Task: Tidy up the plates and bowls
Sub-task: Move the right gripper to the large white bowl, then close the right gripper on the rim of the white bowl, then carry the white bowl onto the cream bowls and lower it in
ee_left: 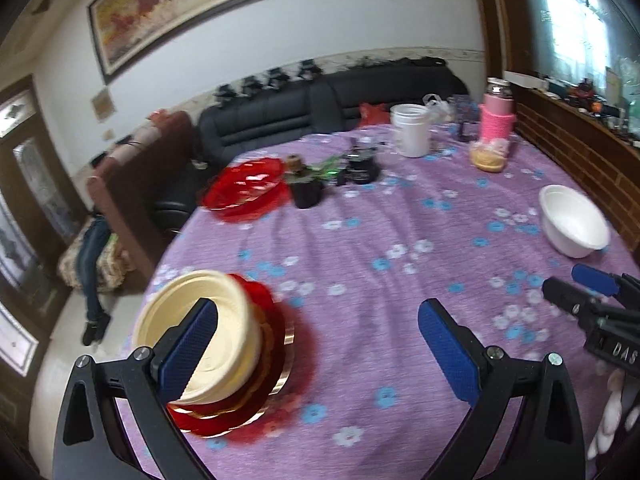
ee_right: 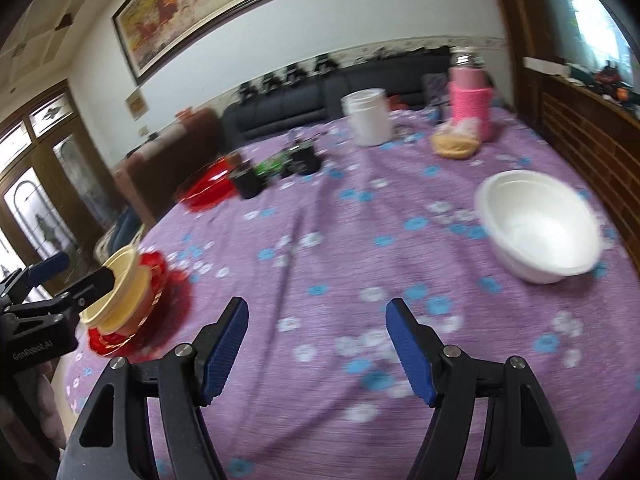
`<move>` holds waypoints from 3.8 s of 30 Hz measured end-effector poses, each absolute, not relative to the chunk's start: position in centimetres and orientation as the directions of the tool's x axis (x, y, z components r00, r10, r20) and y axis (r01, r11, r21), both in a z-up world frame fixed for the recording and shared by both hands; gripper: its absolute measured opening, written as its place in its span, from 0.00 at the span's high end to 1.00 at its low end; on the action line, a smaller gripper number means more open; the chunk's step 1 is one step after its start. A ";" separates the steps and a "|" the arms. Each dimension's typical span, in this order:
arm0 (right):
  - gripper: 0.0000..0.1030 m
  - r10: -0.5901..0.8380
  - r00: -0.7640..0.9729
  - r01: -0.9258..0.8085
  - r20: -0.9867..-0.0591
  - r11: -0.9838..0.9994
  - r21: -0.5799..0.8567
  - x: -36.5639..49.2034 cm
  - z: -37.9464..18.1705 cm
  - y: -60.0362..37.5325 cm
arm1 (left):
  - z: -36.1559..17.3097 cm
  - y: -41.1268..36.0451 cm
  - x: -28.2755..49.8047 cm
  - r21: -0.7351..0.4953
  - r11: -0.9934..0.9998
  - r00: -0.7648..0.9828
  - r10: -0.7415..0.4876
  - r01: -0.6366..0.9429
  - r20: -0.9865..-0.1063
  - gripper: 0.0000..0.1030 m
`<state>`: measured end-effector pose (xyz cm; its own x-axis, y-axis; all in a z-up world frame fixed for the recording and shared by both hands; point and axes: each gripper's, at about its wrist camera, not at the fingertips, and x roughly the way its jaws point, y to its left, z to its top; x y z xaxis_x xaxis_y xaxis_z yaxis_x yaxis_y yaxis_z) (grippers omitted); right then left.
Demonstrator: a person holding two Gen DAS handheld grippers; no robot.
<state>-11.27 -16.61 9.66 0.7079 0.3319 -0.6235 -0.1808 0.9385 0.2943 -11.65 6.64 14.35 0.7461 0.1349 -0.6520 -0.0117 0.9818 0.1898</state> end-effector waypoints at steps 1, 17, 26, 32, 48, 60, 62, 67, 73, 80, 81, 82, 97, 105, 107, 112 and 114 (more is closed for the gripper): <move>0.27 0.312 0.716 -0.161 -0.625 0.944 0.287 -11.2 9.8 -17.7 | 14.4 6.1 -11.1 0.174 0.985 0.739 0.109 0.012 -0.665 0.03; 0.27 0.083 0.696 0.202 -0.713 0.930 0.306 -5.8 8.2 -35.2 | 12.0 -5.8 0.1 -0.068 0.965 0.547 -0.201 0.254 -0.812 0.03; 0.28 0.104 0.656 0.211 -0.747 0.925 0.315 -3.2 5.7 -36.5 | 7.6 -13.5 5.9 -0.158 0.943 0.423 -0.277 0.294 -0.863 0.19; 0.45 0.111 0.620 0.209 -0.777 0.930 0.301 -1.5 4.1 -36.8 | 5.5 -17.3 7.7 -0.130 0.942 0.406 -0.256 0.311 -0.877 0.28; 0.82 0.160 0.606 0.164 -0.779 0.933 0.319 -1.3 3.8 -35.2 | 3.8 -19.9 6.8 -0.170 0.910 0.321 -0.301 0.378 -0.898 0.85; 0.84 0.250 0.641 0.011 -0.726 0.942 0.334 -3.4 7.9 -27.6 | 8.0 -10.8 1.7 -0.198 0.941 0.407 -0.300 0.274 -0.863 0.85; 0.84 0.277 0.642 -0.029 -0.715 0.940 0.339 -3.6 8.6 -25.8 | 9.0 -8.4 0.7 -0.202 0.949 0.433 -0.291 0.241 -0.853 0.85; 0.84 0.355 0.632 -0.166 -0.688 0.930 0.328 -4.2 10.9 -18.5 | 11.4 -0.4 -2.1 -0.226 0.965 0.503 -0.261 0.131 -0.824 0.85; 0.84 0.455 0.586 -0.315 -0.671 0.890 0.329 -4.2 13.0 -9.3 | 13.5 9.3 -5.6 -0.238 0.971 0.569 -0.197 0.003 -0.798 0.85; 0.83 0.538 0.506 -0.463 -0.675 0.829 0.314 -4.5 14.1 2.3 | 15.0 19.5 -9.1 -0.198 0.970 0.622 -0.067 -0.144 -0.780 0.85; 0.83 0.544 0.494 -0.479 -0.678 0.822 0.310 -4.5 14.1 3.8 | 15.1 20.8 -9.6 -0.196 0.967 0.625 -0.052 -0.164 -0.779 0.85; 0.83 0.551 0.480 -0.497 -0.682 0.812 0.306 -4.7 14.0 5.4 | 15.1 22.5 -10.1 -0.199 0.961 0.627 -0.036 -0.192 -0.778 0.85; 0.82 0.503 0.407 -0.562 -0.763 0.796 0.225 -4.4 9.9 14.2 | 10.6 30.0 -10.7 -0.153 0.938 0.583 0.062 -0.312 -0.810 0.84; 0.81 0.480 0.424 -0.582 -0.768 0.794 0.175 -5.0 9.3 15.3 | 10.3 29.6 -11.4 -0.086 0.944 0.594 0.128 -0.318 -0.794 0.66; 0.81 0.478 0.432 -0.588 -0.765 0.792 0.163 -5.2 9.3 15.5 | 10.4 29.5 -11.7 -0.064 0.944 0.602 0.153 -0.322 -0.784 0.65; 0.81 0.488 0.438 -0.590 -0.755 0.790 0.169 -5.1 9.2 15.4 | 10.6 29.3 -12.1 -0.040 0.942 0.609 0.182 -0.332 -0.772 0.59; 0.81 0.490 0.450 -0.589 -0.746 0.791 0.164 -5.4 9.2 15.3 | 10.8 29.2 -12.3 -0.026 0.937 0.616 0.208 -0.349 -0.760 0.47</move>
